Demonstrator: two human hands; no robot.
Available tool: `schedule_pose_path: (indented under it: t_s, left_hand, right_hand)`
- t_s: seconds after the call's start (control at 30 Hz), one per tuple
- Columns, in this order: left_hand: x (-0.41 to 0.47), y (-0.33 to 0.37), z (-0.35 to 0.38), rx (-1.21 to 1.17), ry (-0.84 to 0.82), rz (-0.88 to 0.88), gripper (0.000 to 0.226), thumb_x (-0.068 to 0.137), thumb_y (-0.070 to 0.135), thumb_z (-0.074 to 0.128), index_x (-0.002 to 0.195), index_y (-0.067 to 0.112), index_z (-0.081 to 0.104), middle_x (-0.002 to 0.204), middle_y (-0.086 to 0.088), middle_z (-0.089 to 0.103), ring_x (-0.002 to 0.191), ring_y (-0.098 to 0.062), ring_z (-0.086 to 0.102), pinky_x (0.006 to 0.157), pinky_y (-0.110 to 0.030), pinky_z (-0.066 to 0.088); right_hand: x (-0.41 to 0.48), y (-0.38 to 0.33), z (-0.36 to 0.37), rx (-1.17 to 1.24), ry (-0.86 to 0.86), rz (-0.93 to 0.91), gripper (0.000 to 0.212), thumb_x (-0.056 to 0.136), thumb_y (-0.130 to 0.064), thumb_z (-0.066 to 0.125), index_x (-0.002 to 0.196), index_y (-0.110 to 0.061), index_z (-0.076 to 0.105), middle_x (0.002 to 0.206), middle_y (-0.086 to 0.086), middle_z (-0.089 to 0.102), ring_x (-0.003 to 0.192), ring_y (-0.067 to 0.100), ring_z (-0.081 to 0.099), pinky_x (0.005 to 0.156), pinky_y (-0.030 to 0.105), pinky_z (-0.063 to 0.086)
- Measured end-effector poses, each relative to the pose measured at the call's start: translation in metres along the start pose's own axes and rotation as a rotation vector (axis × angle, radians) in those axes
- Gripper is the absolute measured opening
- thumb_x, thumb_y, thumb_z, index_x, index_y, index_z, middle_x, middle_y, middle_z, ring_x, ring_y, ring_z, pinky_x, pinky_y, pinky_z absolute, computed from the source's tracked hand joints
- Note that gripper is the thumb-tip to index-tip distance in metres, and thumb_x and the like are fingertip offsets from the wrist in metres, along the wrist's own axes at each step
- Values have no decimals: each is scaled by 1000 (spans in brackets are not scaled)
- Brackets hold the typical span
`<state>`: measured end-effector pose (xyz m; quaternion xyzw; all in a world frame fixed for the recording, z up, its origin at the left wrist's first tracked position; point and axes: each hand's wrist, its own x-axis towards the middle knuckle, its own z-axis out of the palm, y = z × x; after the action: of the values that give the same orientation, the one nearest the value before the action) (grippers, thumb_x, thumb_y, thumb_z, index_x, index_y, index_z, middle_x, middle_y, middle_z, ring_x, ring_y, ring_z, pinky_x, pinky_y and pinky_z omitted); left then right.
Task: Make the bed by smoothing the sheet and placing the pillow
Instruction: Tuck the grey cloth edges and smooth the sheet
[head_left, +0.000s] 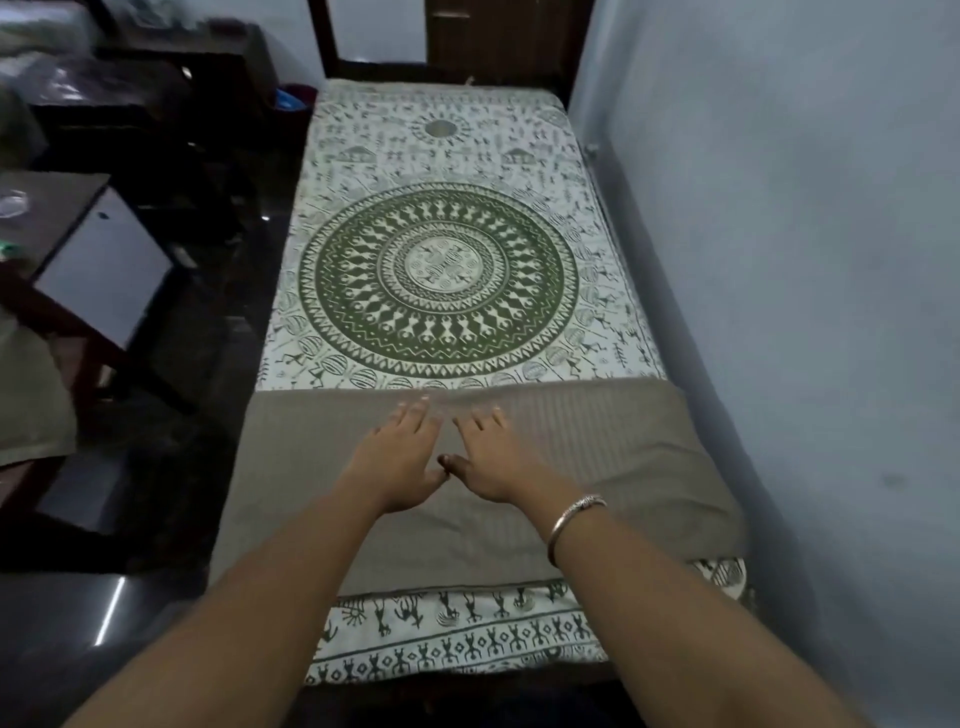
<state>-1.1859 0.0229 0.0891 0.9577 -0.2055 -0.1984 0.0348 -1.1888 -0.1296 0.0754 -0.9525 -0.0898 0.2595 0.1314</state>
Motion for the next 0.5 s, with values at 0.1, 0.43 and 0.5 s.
schedule_pose_path:
  t_s: [0.1,0.43,0.5]
  left_hand:
    - [9,11,13,-11,-31,34,72,94,49,43,151,16,13,160,-6,2,146,-26,6,115,-45,22]
    - [50,71,46,-10,-128,156,75,93,48,46,151,16,12,160,-6,0,146,-28,7,115,-43,19]
    - [62,83,55,-18,-151,158,75,94,48,45,151,15,10,160,-5,-1,146,-27,5,116,-42,16]
  right_hand:
    - [-4,11,12,26,-7,22,68,98,-51,37,150,-10,19,157,15,19,146,34,6,117,50,16]
    - [-18,90,44,82,-10,175,64,97,-50,40,146,-10,27,152,18,28,141,35,23,114,46,24]
    - [-17,111,51,106,9,200,61,97,-47,41,144,-9,31,150,18,32,137,35,31,112,44,27]
